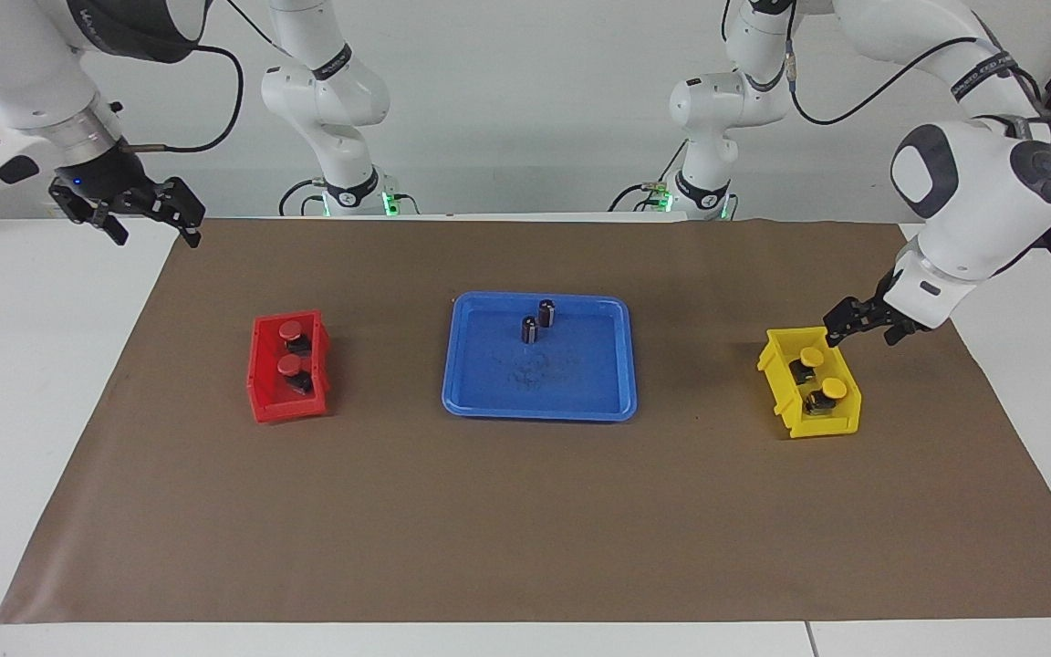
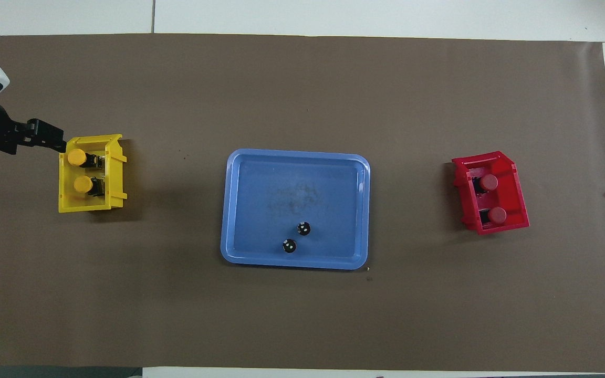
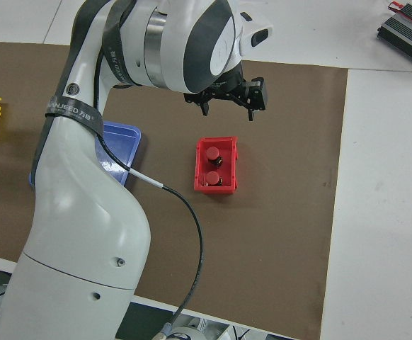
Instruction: Sort red and yellow buttons by color
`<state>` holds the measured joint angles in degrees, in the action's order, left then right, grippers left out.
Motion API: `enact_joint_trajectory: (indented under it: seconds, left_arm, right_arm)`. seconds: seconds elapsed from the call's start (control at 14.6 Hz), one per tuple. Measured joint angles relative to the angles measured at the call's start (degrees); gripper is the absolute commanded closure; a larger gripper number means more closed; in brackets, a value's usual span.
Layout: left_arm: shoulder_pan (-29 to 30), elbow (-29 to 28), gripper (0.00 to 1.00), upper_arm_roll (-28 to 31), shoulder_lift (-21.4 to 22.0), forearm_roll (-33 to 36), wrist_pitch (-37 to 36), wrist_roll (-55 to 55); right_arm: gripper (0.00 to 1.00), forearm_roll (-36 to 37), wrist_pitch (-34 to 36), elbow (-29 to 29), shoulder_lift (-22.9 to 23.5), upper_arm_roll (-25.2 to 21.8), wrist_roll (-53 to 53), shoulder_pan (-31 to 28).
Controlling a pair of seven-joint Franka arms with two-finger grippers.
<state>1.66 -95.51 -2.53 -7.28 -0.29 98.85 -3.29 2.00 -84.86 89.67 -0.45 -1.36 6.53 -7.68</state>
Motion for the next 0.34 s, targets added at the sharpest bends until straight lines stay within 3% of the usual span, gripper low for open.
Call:
enact_joint_trajectory:
  seconds: [0.34]
  left_arm:
    - [-0.6,1.4,0.00,-1.5,6.9,0.0,-8.0,0.0]
  right_arm:
    - [0.00,0.0,0.0,0.0,0.0,0.0,0.0,0.3]
